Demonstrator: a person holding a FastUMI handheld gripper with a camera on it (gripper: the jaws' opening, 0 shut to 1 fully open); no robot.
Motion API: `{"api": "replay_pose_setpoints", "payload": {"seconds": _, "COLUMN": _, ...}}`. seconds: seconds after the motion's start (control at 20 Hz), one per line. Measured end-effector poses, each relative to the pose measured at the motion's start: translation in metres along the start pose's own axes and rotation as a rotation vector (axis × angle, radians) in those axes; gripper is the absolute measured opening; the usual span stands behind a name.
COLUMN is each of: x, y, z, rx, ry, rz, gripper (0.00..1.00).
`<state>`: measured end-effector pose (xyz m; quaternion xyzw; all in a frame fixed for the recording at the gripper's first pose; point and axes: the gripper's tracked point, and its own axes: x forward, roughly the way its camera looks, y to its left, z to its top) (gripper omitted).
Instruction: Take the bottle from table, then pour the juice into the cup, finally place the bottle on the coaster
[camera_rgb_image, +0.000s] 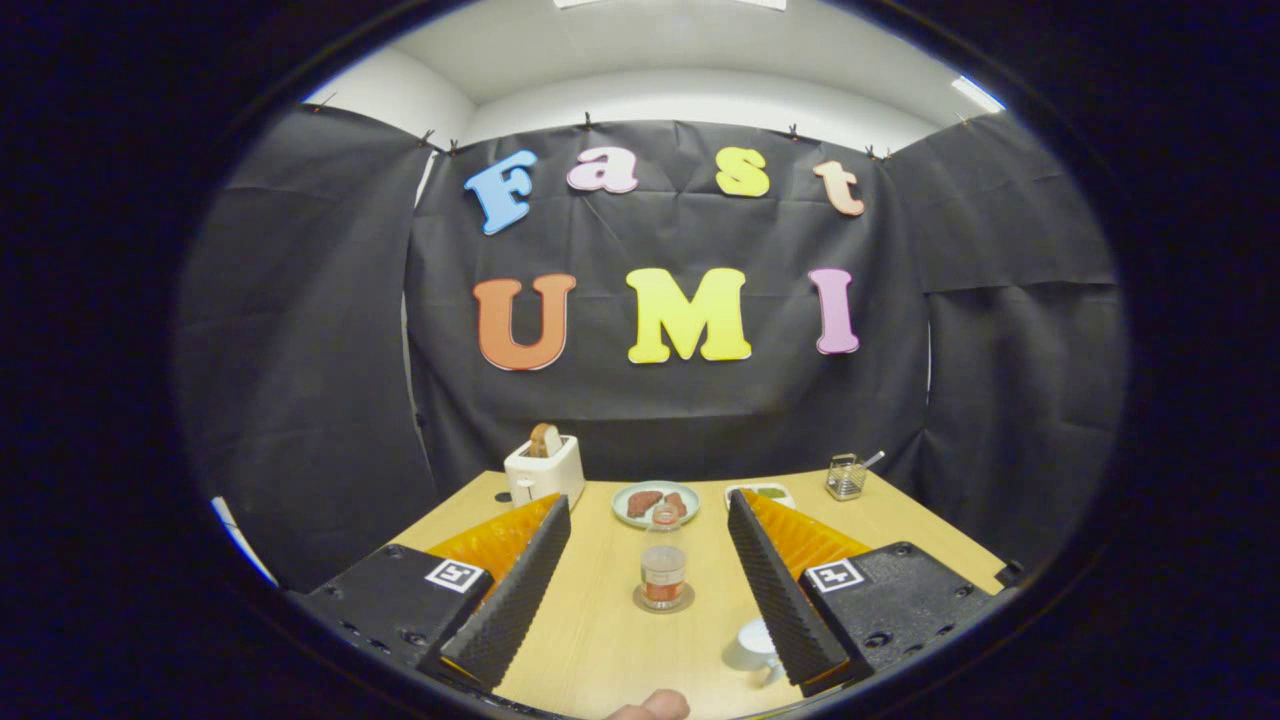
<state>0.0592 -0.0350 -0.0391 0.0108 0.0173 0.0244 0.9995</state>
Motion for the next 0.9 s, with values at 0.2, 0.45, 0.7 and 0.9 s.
{"api": "replay_pose_setpoints", "payload": {"seconds": 0.2, "x": -0.025, "y": -0.003, "z": 0.011, "rx": -0.017, "ry": 0.001, "rz": -0.008, "gripper": 1.00}}
{"api": "replay_pose_setpoints", "payload": {"seconds": 0.45, "x": -0.055, "y": 0.004, "z": 0.037, "rx": -0.034, "ry": -0.002, "rz": -0.012, "gripper": 1.00}}
{"api": "replay_pose_setpoints", "payload": {"seconds": 0.7, "x": -0.091, "y": 0.004, "z": 0.071, "rx": -0.048, "ry": -0.063, "rz": -0.017, "gripper": 1.00}}
{"api": "replay_pose_setpoints", "payload": {"seconds": 0.9, "x": -0.115, "y": -0.011, "z": 0.085, "rx": -0.008, "ry": -0.106, "rz": -0.031, "gripper": 1.00}}
